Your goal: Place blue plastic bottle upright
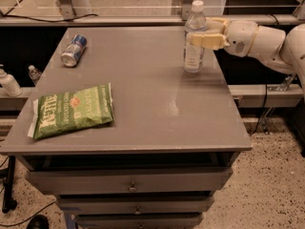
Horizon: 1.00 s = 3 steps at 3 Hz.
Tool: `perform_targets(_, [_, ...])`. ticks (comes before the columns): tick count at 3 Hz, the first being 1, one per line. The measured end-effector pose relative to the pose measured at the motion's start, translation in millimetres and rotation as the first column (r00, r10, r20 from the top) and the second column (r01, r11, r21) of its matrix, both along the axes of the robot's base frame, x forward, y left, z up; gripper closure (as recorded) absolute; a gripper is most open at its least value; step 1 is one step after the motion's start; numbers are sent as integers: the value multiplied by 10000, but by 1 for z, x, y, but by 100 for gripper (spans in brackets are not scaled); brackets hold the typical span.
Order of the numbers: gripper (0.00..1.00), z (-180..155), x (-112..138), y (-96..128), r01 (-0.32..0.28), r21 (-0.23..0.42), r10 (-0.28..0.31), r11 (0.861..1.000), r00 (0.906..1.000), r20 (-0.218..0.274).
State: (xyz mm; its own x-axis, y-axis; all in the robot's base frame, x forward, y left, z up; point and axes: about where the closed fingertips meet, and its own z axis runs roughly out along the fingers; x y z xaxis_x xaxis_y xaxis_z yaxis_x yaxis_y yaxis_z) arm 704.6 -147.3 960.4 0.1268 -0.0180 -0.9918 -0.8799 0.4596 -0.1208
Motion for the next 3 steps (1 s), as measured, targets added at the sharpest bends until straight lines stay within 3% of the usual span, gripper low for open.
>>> perform_targets(1, [82, -8, 0, -5, 70, -5, -70, 10000, 9997, -234])
perform_targets(3, [36, -18, -2, -11, 143, -117, -148, 9998, 9988, -470])
